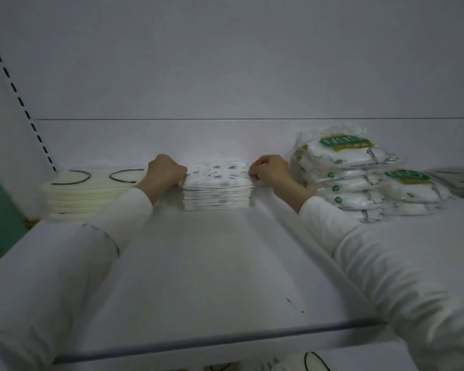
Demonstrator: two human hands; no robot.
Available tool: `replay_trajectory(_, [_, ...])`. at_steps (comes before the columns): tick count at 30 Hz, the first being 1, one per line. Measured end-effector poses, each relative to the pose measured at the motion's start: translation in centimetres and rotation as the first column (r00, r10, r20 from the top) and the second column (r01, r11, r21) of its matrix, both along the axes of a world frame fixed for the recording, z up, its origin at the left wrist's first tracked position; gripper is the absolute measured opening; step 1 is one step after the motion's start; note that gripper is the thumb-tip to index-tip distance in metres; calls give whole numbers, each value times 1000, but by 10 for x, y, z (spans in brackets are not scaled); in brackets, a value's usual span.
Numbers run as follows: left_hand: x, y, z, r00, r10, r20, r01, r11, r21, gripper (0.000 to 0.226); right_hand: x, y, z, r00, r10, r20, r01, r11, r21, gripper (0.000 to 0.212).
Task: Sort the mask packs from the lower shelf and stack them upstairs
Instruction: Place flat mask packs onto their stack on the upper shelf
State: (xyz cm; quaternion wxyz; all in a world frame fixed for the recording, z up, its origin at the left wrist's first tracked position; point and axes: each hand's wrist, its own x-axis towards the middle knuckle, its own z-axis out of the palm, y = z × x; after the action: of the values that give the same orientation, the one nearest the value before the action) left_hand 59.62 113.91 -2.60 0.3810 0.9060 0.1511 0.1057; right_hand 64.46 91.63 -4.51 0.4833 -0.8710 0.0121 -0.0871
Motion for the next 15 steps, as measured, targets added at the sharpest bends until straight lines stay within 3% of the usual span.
replay_trajectory(5, [1,-1,-4,999,-25,23,24,999,32,15,-3,1,-5,999,28,31,-26,998,-63,8])
replay_trajectory(7, [-3,-4,-3,997,-53,52,48,995,87,13,-6,-1,-4,998,46,50,-41,993,-114,15])
replay_trajectory(9, [-8,-7,-1,988,-103,117,80,979,188,8,-9,-2,0,993,54,105,-31,976,-214,21])
replay_trajectory(11, [-16,-9,2,966,-172,194,101,939,330,22,-15,-3,3,977,87,197,-19,946,-323,23])
replay_trajectory(15, [-37,-12,6,911,-346,224,164,802,574,28,-37,-4,9,880,275,387,-15,830,-557,29])
